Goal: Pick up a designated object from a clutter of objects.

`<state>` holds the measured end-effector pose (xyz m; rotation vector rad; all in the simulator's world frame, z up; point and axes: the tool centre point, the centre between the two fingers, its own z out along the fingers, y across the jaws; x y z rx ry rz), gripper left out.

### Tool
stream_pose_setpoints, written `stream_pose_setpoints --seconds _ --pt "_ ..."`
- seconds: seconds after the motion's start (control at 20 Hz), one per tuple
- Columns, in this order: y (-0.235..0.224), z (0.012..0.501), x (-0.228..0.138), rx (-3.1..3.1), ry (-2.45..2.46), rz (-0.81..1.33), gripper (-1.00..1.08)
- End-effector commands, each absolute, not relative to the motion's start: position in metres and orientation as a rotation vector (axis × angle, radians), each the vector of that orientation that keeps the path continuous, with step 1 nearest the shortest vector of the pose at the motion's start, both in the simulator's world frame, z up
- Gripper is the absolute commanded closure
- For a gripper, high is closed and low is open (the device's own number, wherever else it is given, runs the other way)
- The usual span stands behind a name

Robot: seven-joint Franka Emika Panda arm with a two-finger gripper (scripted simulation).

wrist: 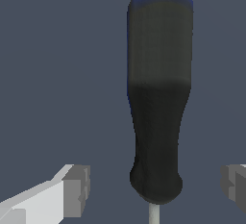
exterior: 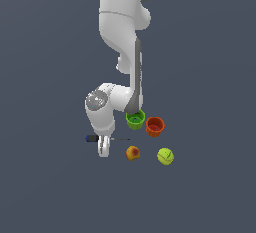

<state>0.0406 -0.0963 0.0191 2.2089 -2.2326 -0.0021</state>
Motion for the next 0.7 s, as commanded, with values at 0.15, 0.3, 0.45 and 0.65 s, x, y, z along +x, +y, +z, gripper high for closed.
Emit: stream_pose_setpoints --seconds 0.15,0.3,0.45,0.65 --pt "-0.0963 0.0152 0.0416 2.210 -2.233 0.000 1.08" --pt "-0.0963 0.0152 0.0416 2.210 -2.233 0.000 1.08" --pt "-0.0963 0.0152 0.0416 2.210 -2.233 0.000 1.08" --pt "-0.0964 0.0158 0.0417 2.209 -2.234 0.000 1.08"
